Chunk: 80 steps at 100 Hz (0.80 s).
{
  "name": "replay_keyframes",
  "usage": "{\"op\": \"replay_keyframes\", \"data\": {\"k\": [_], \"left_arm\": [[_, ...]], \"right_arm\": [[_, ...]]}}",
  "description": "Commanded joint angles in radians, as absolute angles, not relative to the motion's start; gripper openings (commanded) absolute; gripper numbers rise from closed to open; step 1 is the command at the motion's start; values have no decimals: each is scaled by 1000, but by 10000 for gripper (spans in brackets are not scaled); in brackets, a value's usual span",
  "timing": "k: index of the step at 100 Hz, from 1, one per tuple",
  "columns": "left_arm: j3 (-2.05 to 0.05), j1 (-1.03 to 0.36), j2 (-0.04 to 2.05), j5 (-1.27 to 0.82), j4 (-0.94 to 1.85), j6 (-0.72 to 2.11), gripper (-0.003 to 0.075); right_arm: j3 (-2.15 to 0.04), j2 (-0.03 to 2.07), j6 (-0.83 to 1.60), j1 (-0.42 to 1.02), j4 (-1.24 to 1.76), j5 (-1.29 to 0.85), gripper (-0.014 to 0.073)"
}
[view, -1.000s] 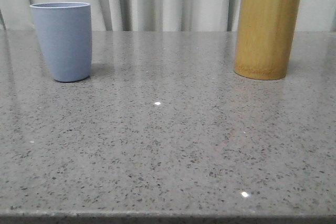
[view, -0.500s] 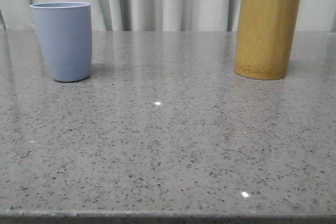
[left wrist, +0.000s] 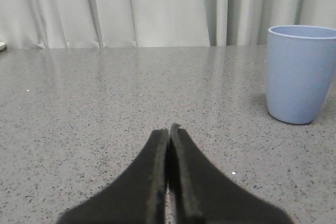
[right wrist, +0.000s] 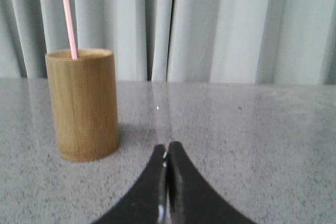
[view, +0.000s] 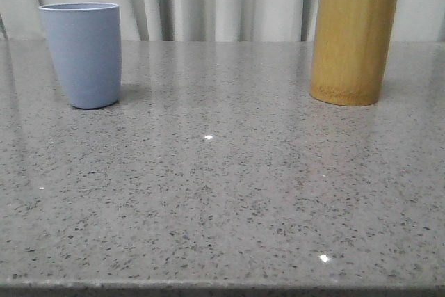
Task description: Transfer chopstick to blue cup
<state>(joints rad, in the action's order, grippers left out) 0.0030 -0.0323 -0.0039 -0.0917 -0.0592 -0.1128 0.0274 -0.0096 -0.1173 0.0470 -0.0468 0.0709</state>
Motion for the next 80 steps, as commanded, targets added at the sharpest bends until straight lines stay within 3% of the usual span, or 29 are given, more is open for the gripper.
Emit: {"op": "replay_keyframes", "data": {"k": [1,37,50,80], "left_arm": [[8,-30,-39,0,-50,-117,-19],[-75,-30,-31,-69,-50,-117,-19],[-213,-30,24,-205,-50,-117,-19],[-517,-30,292,-300,12,-117,-19]], "right_arm": [[28,-31,-113,38,-57,203,-97],[2,-29,-113,38,-57,85,-97],[-103,-5,-113,38,-57,-91,-97],[-403,198,-113,38,-50,-356,-97]]}}
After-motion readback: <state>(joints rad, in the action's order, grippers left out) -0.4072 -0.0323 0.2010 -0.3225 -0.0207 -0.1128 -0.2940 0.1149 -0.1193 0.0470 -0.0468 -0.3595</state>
